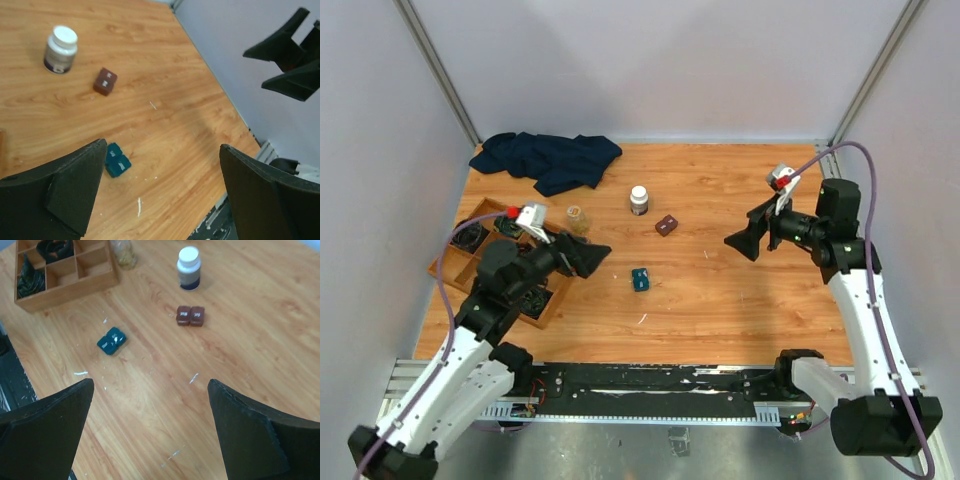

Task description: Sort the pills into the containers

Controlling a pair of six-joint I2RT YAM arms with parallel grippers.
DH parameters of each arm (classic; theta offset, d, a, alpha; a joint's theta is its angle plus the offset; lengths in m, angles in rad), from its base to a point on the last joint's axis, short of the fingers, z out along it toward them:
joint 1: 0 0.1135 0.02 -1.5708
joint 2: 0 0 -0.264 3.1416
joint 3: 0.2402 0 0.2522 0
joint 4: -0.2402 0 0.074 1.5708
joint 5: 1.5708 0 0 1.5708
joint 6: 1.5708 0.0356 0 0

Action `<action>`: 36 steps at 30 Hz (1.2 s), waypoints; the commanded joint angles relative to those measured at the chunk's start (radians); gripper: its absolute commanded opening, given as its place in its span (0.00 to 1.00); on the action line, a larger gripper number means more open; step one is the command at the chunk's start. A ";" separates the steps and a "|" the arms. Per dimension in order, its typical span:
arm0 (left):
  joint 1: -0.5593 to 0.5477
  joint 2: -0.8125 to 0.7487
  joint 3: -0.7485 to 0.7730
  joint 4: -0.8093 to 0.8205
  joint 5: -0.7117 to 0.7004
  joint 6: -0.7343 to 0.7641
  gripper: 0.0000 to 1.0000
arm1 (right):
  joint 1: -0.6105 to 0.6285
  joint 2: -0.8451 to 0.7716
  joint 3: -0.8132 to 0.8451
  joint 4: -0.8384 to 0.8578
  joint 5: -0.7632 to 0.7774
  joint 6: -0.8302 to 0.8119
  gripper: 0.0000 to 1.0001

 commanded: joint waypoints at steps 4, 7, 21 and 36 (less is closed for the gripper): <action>-0.329 0.195 -0.074 0.147 -0.280 0.016 0.98 | -0.019 0.050 -0.130 0.161 -0.195 -0.063 0.98; -0.367 0.269 -0.136 0.272 -0.303 0.000 0.98 | -0.019 0.079 -0.162 0.173 -0.243 -0.077 0.99; -0.384 0.577 -0.042 0.312 -0.443 0.028 0.97 | 0.047 0.139 -0.098 -0.007 -0.113 -0.252 0.99; -0.387 0.777 0.165 0.077 -0.504 -0.033 0.81 | 0.047 0.105 -0.116 0.021 -0.053 -0.230 0.99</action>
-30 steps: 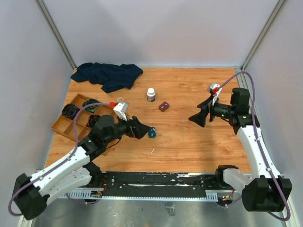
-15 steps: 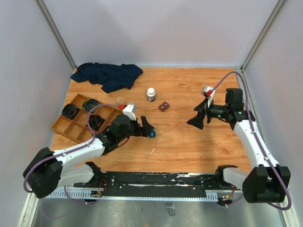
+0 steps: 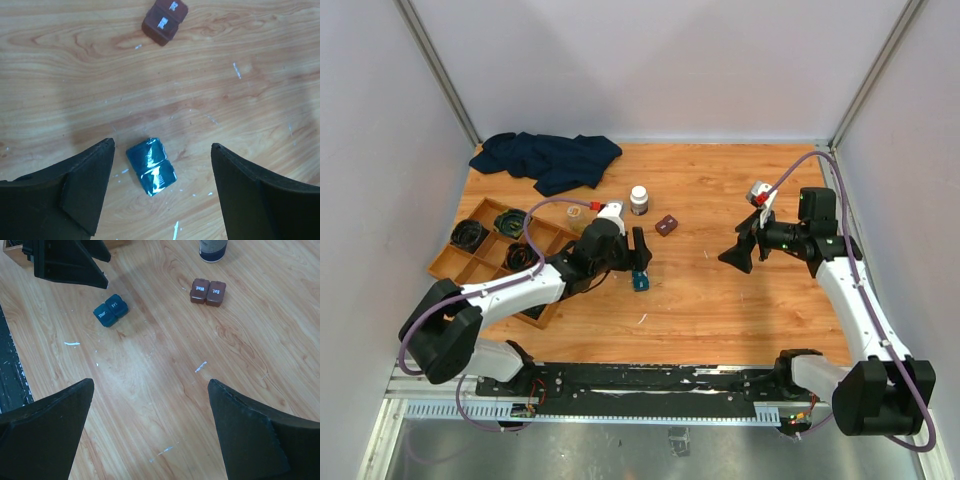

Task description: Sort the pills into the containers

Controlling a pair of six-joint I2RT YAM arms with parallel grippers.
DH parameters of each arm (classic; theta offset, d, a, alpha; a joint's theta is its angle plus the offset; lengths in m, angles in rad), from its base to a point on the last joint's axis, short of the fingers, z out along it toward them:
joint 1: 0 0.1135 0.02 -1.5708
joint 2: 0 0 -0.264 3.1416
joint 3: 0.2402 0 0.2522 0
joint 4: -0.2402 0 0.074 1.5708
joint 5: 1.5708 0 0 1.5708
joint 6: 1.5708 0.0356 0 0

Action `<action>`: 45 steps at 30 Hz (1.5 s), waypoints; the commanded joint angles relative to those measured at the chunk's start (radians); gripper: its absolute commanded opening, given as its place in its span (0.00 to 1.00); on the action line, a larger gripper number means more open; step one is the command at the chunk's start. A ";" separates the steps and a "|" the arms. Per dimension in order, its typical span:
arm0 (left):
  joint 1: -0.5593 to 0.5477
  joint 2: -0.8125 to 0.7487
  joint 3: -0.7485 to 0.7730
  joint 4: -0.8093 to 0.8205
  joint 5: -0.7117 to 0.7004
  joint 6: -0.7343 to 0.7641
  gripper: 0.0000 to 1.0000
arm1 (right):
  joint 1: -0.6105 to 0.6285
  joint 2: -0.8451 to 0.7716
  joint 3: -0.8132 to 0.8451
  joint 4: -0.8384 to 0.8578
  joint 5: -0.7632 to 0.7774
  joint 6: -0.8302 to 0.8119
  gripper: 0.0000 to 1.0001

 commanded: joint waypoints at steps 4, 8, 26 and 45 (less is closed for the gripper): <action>-0.065 -0.023 -0.031 -0.066 -0.113 -0.138 0.81 | 0.018 -0.032 0.009 0.019 0.025 0.009 0.99; -0.079 -0.003 -0.039 -0.058 -0.121 -0.117 0.81 | 0.018 -0.045 0.001 0.028 0.025 0.016 0.99; 0.085 0.112 0.067 -0.067 0.092 0.181 0.28 | 0.023 -0.047 -0.019 0.055 0.029 0.026 0.99; 0.087 0.243 0.052 -0.032 0.259 0.234 0.14 | 0.030 -0.032 -0.015 0.041 0.028 0.007 0.99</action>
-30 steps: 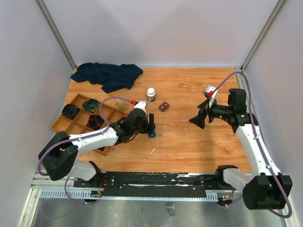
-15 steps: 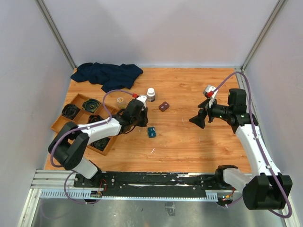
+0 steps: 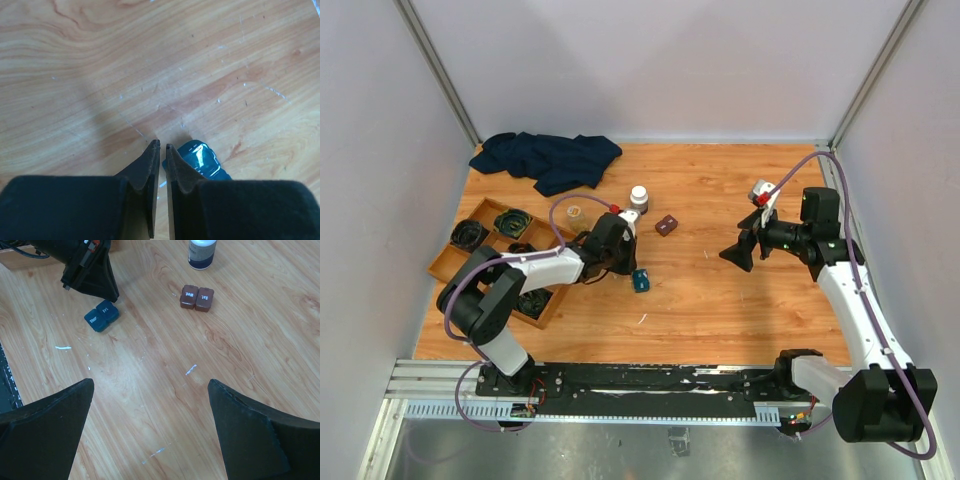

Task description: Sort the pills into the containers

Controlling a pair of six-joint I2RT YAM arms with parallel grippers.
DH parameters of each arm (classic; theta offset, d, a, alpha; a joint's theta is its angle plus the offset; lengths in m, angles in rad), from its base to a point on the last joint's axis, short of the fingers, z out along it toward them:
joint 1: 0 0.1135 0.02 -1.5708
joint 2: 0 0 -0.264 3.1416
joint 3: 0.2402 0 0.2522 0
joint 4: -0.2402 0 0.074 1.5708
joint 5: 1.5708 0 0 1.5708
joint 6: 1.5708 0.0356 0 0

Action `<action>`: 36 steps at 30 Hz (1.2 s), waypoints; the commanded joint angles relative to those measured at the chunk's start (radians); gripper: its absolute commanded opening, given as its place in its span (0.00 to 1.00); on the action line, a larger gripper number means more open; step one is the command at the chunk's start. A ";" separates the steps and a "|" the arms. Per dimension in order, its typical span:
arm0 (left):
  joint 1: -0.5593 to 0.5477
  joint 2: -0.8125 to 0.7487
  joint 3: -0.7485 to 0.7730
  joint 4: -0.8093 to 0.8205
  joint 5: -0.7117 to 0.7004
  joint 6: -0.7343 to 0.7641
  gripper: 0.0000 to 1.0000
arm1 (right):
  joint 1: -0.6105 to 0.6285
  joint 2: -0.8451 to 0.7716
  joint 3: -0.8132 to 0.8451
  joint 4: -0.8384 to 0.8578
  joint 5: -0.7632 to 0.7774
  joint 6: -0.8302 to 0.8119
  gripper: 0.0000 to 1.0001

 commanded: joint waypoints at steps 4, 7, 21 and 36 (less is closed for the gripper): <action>-0.031 -0.063 -0.093 0.069 0.115 -0.006 0.14 | 0.034 0.012 -0.009 0.001 -0.005 -0.006 0.98; -0.054 -0.084 -0.118 0.082 0.125 -0.031 0.14 | 0.038 0.017 -0.011 0.002 -0.008 -0.007 0.99; -0.075 -0.379 -0.300 0.114 0.067 -0.238 0.18 | 0.160 0.108 -0.037 0.009 0.001 -0.040 0.99; -0.184 -0.271 -0.359 0.204 0.026 -0.395 0.15 | 0.361 0.305 -0.037 0.138 0.240 0.126 0.85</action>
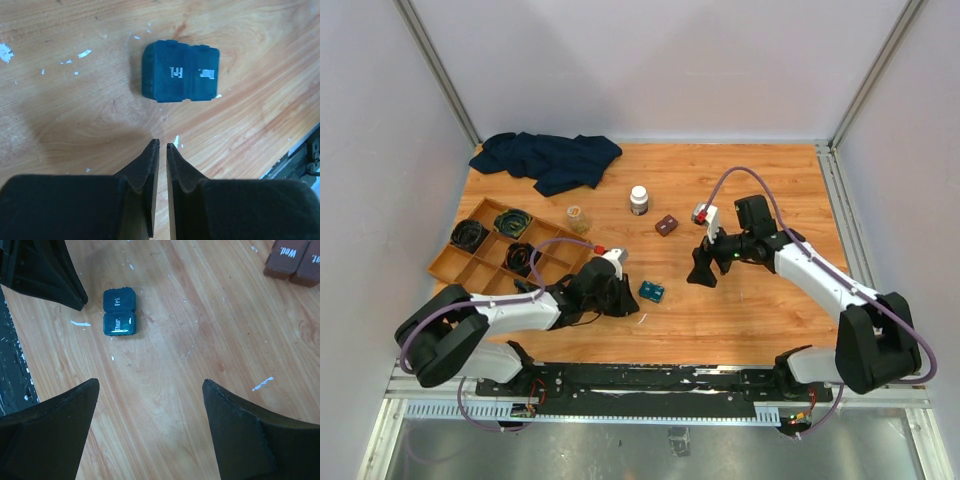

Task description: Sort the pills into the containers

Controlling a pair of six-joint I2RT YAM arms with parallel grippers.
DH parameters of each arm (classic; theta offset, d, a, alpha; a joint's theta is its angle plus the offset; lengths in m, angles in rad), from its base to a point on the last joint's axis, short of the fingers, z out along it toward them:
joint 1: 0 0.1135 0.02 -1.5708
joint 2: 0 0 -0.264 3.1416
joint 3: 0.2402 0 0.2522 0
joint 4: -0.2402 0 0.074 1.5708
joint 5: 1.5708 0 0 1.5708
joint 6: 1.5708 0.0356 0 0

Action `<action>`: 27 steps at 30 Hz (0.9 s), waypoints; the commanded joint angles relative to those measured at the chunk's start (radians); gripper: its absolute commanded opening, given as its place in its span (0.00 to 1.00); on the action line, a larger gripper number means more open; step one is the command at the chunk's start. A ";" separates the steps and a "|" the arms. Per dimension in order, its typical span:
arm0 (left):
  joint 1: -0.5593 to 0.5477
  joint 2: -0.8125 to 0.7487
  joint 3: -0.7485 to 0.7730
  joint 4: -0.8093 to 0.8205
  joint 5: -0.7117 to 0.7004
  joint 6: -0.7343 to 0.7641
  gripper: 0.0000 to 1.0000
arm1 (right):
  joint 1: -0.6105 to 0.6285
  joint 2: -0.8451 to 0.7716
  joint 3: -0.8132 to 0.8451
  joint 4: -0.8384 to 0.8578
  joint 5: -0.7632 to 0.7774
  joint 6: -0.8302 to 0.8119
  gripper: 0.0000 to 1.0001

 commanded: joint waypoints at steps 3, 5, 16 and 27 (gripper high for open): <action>-0.009 0.104 0.066 0.064 -0.094 -0.021 0.15 | 0.050 0.072 0.018 0.050 0.077 0.100 0.77; -0.009 0.147 0.108 0.055 -0.130 -0.003 0.16 | 0.052 0.082 0.021 0.051 0.077 0.109 0.72; -0.009 0.455 0.449 0.052 -0.111 0.142 0.16 | 0.005 0.071 0.053 0.039 0.216 0.182 0.42; -0.009 0.334 0.451 0.071 -0.147 0.283 0.31 | -0.092 -0.079 0.045 -0.090 -0.174 -0.115 0.66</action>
